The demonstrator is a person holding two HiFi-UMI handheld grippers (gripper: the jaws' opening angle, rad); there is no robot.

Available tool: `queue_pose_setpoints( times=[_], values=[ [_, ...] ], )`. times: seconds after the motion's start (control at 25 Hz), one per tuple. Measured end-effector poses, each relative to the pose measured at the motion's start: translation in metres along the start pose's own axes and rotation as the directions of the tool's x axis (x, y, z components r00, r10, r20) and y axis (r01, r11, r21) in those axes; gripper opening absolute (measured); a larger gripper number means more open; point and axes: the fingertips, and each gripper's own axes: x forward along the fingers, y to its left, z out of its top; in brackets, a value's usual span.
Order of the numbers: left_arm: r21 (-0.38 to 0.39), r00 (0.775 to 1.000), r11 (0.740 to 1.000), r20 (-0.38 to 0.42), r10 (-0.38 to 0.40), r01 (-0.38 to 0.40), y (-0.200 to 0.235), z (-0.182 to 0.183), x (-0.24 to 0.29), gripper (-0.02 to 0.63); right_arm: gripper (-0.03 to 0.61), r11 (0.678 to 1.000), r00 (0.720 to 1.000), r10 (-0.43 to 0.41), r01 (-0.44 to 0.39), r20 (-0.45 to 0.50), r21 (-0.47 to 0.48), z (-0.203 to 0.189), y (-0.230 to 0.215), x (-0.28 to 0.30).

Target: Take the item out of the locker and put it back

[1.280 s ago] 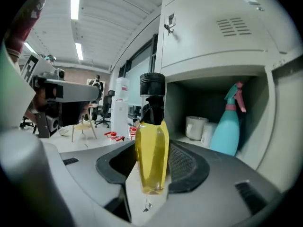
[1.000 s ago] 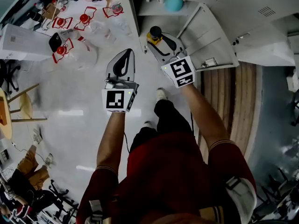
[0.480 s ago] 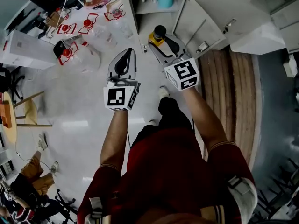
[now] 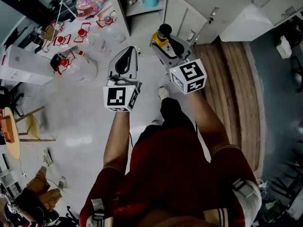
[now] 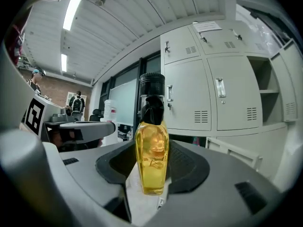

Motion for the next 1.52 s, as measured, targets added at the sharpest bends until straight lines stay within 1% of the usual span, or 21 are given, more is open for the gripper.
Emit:
queue_pose_setpoints(
  times=[0.16,0.36,0.52,0.72,0.88,1.16,1.52],
  values=[
    [0.000,0.999,1.000,0.021,-0.029,0.029,-0.017,0.019,-0.010,0.007,0.190,0.999,0.999,-0.048,0.048,0.006,0.014,0.014,0.003,-0.033],
    [0.005,0.997,0.998,0.045,-0.070,0.070,-0.042,0.042,-0.009,0.006,0.190,0.995,0.995,-0.098,0.098,0.022,0.028,0.031,-0.007,-0.067],
    [0.012,0.991,0.993,0.066,-0.116,0.116,-0.064,0.054,0.002,0.008,0.190,0.992,0.991,-0.126,0.125,0.039,0.028,0.042,-0.025,-0.088],
    [0.020,0.986,0.988,0.066,-0.153,0.152,-0.094,0.058,0.031,0.008,0.190,0.988,0.988,-0.146,0.144,0.051,0.055,0.046,-0.060,-0.109],
    [0.013,0.981,0.984,0.076,-0.181,0.180,-0.128,0.064,0.067,0.008,0.190,0.986,0.987,-0.155,0.152,0.051,0.067,0.049,-0.104,-0.129],
    [0.000,0.975,0.978,0.083,-0.206,0.207,-0.195,0.072,0.144,0.008,0.190,0.987,0.986,-0.151,0.147,0.069,0.069,0.060,-0.199,-0.163],
    [-0.009,0.973,0.976,0.083,-0.214,0.216,-0.277,0.077,0.250,0.007,0.190,0.989,0.986,-0.139,0.133,0.087,0.071,0.070,-0.325,-0.199]
  ],
)
